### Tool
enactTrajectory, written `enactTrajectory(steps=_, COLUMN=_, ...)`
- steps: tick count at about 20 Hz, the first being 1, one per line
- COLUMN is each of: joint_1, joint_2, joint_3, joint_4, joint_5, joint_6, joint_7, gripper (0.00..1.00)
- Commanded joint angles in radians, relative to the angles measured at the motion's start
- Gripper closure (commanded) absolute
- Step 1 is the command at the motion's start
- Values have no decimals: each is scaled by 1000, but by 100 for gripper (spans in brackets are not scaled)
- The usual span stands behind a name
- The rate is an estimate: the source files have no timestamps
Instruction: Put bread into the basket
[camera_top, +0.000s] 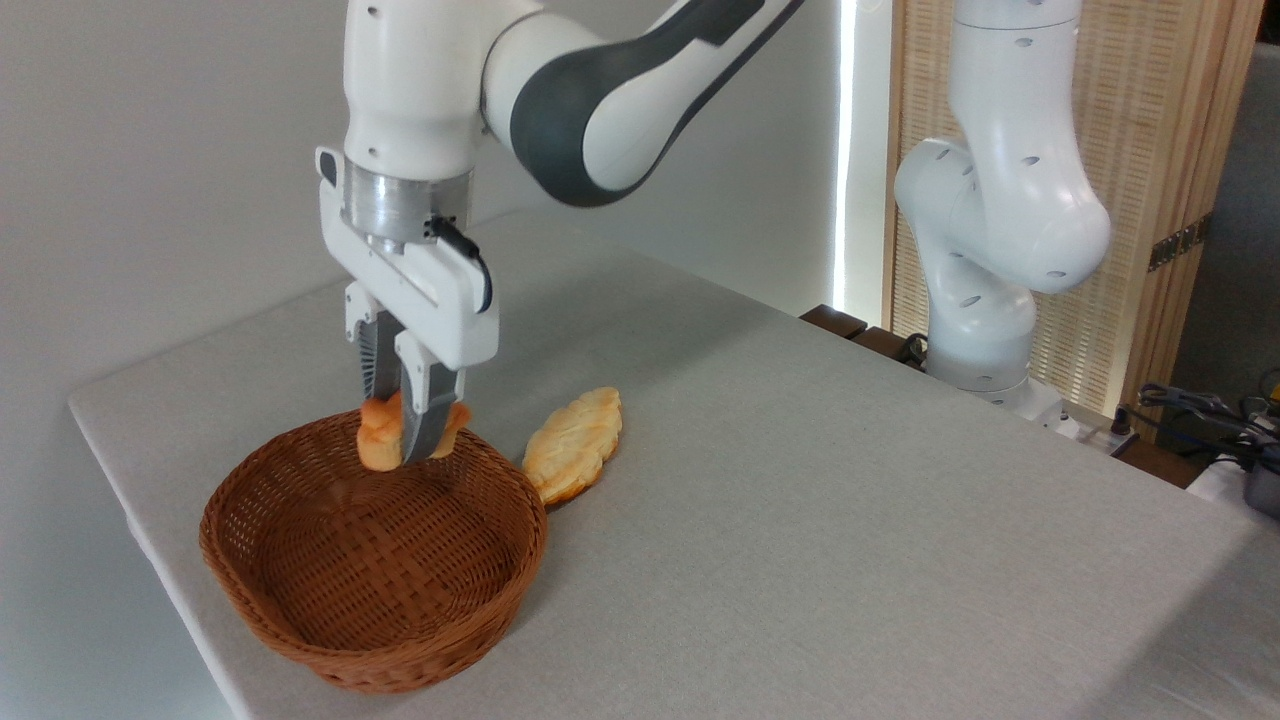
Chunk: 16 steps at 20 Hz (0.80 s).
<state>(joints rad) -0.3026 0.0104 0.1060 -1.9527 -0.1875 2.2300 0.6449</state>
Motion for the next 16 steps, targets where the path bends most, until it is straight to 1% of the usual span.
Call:
enactTrajectory(steps=1, joint_1=-6, joint_2=25, joint_3=4, joint_4=20, joint_5=13, joint_6=36, joint_7=-7, gripper=0)
enactTrajectory(steps=12, joint_1=-7, joint_2=16, joint_3=3, joint_4=20, joint_5=14, joint_6=28, joint_7=-7, gripper=0)
enactTrajectory(steps=14, joint_1=-9, joint_2=-3, joint_3=0, joint_4=21, joint_5=14, joint_6=14, joint_7=-8, gripper=0)
enactTrajectory(steps=16, joint_1=-9, joint_2=-23, joint_3=-2, joint_4=41, joint_5=14, joint_6=-29, joint_7=-8, gripper=0)
